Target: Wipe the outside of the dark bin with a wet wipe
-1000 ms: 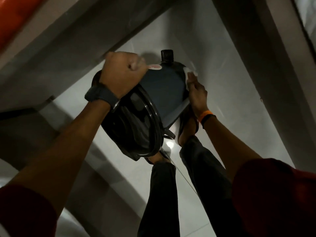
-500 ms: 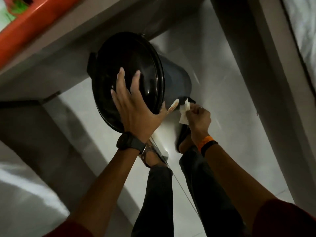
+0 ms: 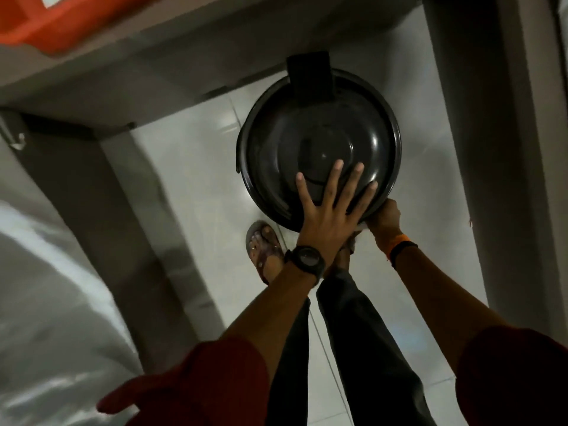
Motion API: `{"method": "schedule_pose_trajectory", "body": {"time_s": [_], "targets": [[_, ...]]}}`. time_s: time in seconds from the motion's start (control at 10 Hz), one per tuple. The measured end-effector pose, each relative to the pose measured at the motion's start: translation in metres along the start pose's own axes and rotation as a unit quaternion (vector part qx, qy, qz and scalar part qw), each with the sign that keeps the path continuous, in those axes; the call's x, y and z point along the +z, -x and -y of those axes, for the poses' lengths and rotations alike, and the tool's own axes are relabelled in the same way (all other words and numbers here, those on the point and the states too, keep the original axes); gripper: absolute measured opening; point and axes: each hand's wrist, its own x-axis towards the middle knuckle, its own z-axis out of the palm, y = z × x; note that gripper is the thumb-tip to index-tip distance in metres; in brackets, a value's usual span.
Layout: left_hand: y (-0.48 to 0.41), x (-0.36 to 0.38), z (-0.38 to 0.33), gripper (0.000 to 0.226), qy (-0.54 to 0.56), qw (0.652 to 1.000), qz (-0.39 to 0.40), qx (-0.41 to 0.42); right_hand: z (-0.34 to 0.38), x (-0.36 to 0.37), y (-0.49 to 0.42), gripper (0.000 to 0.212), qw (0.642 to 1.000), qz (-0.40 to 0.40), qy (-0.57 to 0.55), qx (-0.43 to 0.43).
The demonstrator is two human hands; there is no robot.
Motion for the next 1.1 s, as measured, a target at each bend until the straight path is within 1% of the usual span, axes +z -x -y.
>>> {"method": "schedule_pose_trajectory", "body": {"time_s": [0.1,0.2,0.3,0.4,0.5,0.6,0.7,0.8,0.9,1.0,1.1], "targets": [[0.001,0.005,-0.010,0.086,0.027,0.999,0.015,-0.038,-0.014,-0.014,0.006,0.026,0.997,-0.021,0.065,-0.042],[0.000,-0.010,-0.008,0.088,0.050,0.996,0.024,-0.067,-0.025,-0.030,0.020,0.027,0.995,-0.011,0.067,-0.070],[-0.002,-0.054,0.014,0.091,0.102,0.989,0.007,-0.109,-0.029,-0.062,0.050,0.026,0.995,0.009,0.054,-0.080],[-0.005,-0.099,0.045,0.085,0.110,0.984,-0.044,-0.134,-0.022,-0.083,0.074,0.019,0.997,0.025,0.026,-0.067],[-0.011,-0.172,0.099,0.074,0.091,0.976,-0.115,-0.161,0.003,-0.109,0.113,0.009,0.992,0.020,0.020,-0.122],[-0.018,-0.197,0.127,0.072,0.064,0.976,-0.120,-0.171,0.012,-0.106,0.125,0.009,0.986,0.019,0.030,-0.162],[-0.030,-0.233,0.163,0.070,0.037,0.971,-0.120,-0.206,0.040,-0.089,0.134,0.014,0.978,0.023,0.052,-0.198],[-0.041,-0.248,0.186,0.071,0.034,0.967,-0.115,-0.224,0.064,-0.069,0.125,0.024,0.949,0.001,0.126,-0.289],[-0.057,-0.254,0.210,0.072,0.036,0.960,-0.117,-0.250,0.118,-0.031,0.097,0.032,0.921,0.053,0.173,-0.344],[-0.065,-0.254,0.217,0.079,0.030,0.961,-0.096,-0.257,0.143,-0.011,0.078,0.038,0.903,0.058,0.234,-0.357],[-0.070,-0.252,0.217,0.087,0.004,0.963,-0.100,-0.252,0.143,-0.007,0.061,0.040,0.860,0.056,0.349,-0.367]]}}
